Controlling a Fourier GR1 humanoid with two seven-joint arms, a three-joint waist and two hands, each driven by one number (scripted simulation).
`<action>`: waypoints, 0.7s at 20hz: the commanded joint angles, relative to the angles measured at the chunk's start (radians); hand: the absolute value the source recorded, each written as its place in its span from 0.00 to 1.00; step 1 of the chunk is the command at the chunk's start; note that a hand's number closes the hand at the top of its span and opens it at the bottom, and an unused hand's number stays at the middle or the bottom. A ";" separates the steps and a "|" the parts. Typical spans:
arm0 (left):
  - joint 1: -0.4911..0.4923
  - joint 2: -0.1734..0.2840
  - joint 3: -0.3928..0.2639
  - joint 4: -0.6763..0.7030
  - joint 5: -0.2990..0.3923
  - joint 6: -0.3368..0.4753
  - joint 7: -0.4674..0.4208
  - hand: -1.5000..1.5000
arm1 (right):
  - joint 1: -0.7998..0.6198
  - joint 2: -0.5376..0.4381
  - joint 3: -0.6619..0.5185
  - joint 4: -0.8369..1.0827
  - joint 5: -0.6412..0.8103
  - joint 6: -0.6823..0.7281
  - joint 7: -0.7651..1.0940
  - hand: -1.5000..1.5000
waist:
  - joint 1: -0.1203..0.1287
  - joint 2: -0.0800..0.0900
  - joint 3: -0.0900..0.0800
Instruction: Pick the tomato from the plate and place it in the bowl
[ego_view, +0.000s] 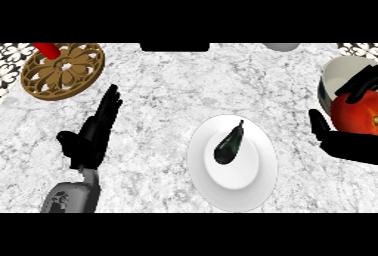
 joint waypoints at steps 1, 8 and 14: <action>0.023 -0.025 -0.038 -0.023 -0.040 0.026 -0.006 0.50 | -0.164 -0.063 -0.100 0.144 -0.038 0.036 0.036 1.00 | 0.005 0.001 0.000; -0.002 -0.011 0.004 0.096 -0.007 -0.017 -0.081 0.50 | -0.258 -0.130 -0.157 0.383 -0.009 0.031 -0.021 1.00 | 0.003 0.004 0.000; 0.026 -0.032 -0.032 0.005 -0.030 0.009 -0.032 0.50 | -0.281 -0.275 -0.117 0.561 0.160 0.060 -0.084 1.00 | 0.014 0.005 0.001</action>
